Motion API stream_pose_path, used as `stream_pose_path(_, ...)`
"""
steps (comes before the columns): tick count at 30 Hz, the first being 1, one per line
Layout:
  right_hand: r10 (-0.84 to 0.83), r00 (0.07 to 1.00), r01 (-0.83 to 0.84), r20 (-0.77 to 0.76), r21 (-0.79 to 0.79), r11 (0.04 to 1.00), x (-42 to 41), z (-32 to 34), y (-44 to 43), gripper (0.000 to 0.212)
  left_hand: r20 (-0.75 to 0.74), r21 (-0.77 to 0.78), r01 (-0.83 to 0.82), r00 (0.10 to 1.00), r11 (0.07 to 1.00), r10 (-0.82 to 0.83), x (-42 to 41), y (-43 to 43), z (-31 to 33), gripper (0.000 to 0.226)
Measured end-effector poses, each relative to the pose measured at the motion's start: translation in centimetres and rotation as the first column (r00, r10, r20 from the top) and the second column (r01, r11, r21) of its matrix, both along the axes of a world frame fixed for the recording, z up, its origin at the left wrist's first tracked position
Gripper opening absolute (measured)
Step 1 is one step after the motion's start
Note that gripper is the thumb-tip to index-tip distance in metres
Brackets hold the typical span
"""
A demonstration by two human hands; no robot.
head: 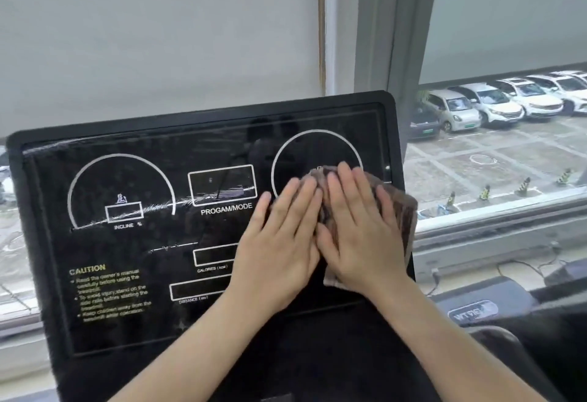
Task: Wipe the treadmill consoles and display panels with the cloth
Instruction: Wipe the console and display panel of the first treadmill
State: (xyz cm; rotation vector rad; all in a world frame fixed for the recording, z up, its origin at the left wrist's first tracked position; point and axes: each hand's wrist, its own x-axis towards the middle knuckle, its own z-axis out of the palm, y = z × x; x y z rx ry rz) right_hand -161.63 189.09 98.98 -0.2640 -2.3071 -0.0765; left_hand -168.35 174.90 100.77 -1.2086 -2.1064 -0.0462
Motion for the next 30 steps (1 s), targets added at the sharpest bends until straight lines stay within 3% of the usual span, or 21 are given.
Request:
stream_pose_path(4, -0.091, 0.985, 0.08, -0.144, -0.082, 0.993, -4.3, 8.4, 4.2, 0.067, -0.031, 0.166, -0.053, 0.998, 0.985, 0.059, -3.2, 5.3, 7.6, 0.056)
stream_pose_path(9, -0.075, 0.966, 0.005, -0.249, -0.269, 0.963, -5.3, 9.7, 5.6, 0.064, 0.032, 0.208, -0.067, 0.998, 0.976, 0.061, -3.5, 8.1, 9.8, 0.055)
stream_pose_path(13, -0.07, 0.957, -0.053, -0.283, -0.406, 0.912, -3.0, 6.0, 4.4, 0.066, -0.009, 0.175, 0.008, 1.0, 0.985, -0.007, -1.5, 7.7, 6.4, 0.054)
stream_pose_path(18, -0.057, 0.975, -0.095, -0.216, -0.631, 0.77, 4.9, -6.0, 1.4, 0.069, 0.039, 0.005, 0.158, 0.987, 0.987, -0.158, 4.6, 5.7, -4.1, 0.054)
stream_pose_path(20, -0.022, 0.99, -0.08, -0.137, -0.692, 0.717, 7.8, -10.2, -0.1, 0.071, 0.075, -0.078, 0.186, 0.981, 0.979, -0.181, 7.0, 4.2, -8.1, 0.055)
stream_pose_path(23, -0.015, 0.995, 0.078, 0.096, -0.686, 0.723, 10.8, -13.4, -1.8, 0.071, 0.146, -0.202, 0.187, 0.976, 0.961, -0.16, 9.8, 2.2, -11.8, 0.057)
stream_pose_path(27, -0.095, 0.866, 0.34, 0.491, -0.44, 0.831, 14.5, -15.1, -3.9, 0.072, 0.272, -0.374, 0.218, 0.955, 0.901, -0.118, 12.5, -0.4, -13.9, 0.057)
stream_pose_path(30, -0.116, 0.817, 0.378, 0.565, -0.372, 0.848, 17.4, -15.4, -6.4, 0.073, 0.425, -0.389, 0.297, 0.898, 0.872, -0.116, 14.1, -3.5, -14.8, 0.058)
